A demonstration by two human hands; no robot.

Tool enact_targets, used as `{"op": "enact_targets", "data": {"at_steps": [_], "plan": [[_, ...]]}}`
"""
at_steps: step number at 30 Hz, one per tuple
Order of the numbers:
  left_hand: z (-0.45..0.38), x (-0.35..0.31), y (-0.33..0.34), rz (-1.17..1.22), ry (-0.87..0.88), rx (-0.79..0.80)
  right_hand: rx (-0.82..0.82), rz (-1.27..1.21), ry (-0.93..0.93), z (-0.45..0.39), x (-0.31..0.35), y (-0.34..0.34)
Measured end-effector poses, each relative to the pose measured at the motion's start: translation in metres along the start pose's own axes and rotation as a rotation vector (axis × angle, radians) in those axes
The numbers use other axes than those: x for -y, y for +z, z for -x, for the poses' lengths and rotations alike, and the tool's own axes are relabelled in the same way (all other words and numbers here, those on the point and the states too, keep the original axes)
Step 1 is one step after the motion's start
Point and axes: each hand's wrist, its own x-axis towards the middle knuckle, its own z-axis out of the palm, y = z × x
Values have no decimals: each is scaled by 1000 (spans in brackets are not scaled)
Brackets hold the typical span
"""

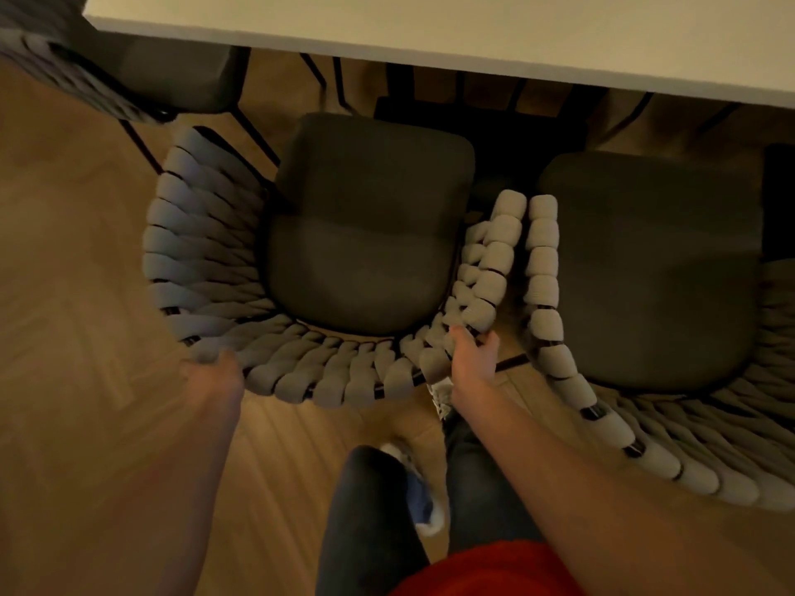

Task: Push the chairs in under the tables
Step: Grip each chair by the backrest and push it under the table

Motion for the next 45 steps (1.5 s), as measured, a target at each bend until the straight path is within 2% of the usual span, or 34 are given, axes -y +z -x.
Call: {"op": "enact_targets", "data": {"at_steps": [5,9,14,17,22,28,45], "plan": [[-44,-35,-15,-111,11,-48,-164,-49,-70,9,-6,22],[-82,-51,-27,-101,126,58,-279,-68,-185,18,-22,39],[-116,-62,-46,-87,216,244,-379,-133,-208,35,-57,54],[-126,-59,-56,-75,258,344,-378,-189,-237,56,-80,64],[-137,-60,-57,10,248,403,-328,-256,-255,67,-95,72],[-142,-59,-53,23,284,383,-318,-297,-248,62,-93,72],[-153,-43,-73,54,275,340,-247,-197,-294,74,-115,79]]}}
